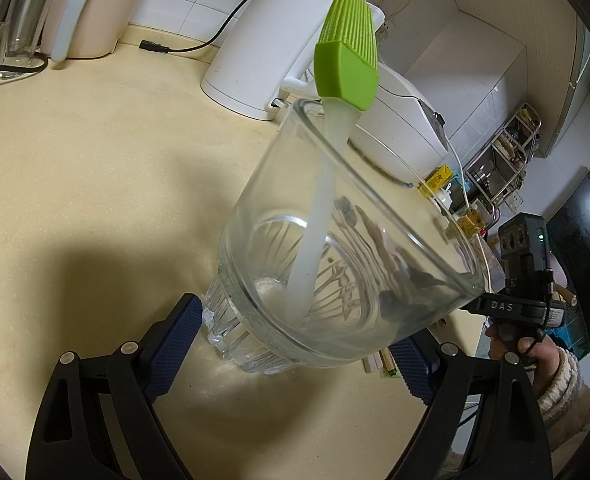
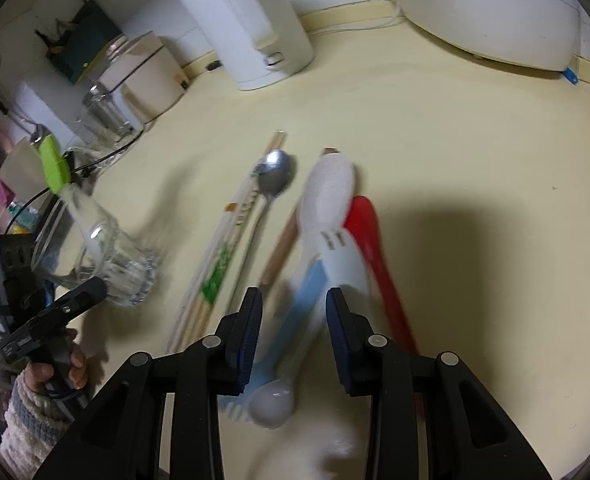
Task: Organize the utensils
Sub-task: 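Move the right gripper back over the utensils toward the white plastic spoon, then close the right gripper on the white plastic spoon handle, then lift the white spoon with the right gripper toward the held glass, then lower the spoon handle into the glass and open the right gripper, then move the right gripper back over the utensil row toward the chopsticks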
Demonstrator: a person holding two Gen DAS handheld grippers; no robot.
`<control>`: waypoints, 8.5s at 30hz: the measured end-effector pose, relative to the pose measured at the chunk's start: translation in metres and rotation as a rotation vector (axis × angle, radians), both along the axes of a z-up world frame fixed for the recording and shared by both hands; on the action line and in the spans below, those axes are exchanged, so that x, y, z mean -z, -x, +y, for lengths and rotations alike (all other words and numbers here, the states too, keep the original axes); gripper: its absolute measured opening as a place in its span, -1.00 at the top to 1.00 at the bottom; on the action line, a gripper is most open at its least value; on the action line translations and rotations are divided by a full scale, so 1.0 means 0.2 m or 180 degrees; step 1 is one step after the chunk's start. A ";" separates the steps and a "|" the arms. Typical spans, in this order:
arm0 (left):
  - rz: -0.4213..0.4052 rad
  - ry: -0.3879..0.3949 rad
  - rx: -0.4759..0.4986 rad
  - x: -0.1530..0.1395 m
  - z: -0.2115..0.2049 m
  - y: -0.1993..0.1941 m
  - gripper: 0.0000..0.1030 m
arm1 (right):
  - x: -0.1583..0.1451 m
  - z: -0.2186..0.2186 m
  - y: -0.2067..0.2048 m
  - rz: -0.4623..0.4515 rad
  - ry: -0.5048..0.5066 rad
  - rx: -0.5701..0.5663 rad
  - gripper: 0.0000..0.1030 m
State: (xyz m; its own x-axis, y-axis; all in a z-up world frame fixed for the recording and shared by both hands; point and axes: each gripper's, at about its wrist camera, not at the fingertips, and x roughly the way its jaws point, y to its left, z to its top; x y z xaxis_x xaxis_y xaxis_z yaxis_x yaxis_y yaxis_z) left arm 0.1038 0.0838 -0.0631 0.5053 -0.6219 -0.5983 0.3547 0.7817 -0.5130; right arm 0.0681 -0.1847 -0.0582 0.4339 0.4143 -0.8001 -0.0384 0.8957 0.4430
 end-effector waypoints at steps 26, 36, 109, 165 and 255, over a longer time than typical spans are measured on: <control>-0.0001 0.0007 0.0000 0.00 0.01 0.00 -0.78 | 0.01 0.03 -0.05 0.0180 -0.0593 0.0018 0.36; -0.0002 0.0014 0.0001 0.00 -0.01 0.00 -0.78 | 0.01 -0.02 -0.12 0.0138 0.0093 0.0229 0.36; -0.0002 0.0073 0.0013 0.01 0.01 -0.01 -0.79 | 0.05 0.24 -0.50 -0.0265 0.0697 -0.0067 0.30; -0.0001 0.0100 0.0010 0.01 0.02 -0.01 -0.79 | -0.75 0.10 -0.16 -0.1453 0.0036 0.0219 0.40; 0.0001 0.0121 0.0009 0.02 0.03 -0.01 -0.79 | -0.02 -0.35 0.20 -0.0381 0.0307 0.0442 0.40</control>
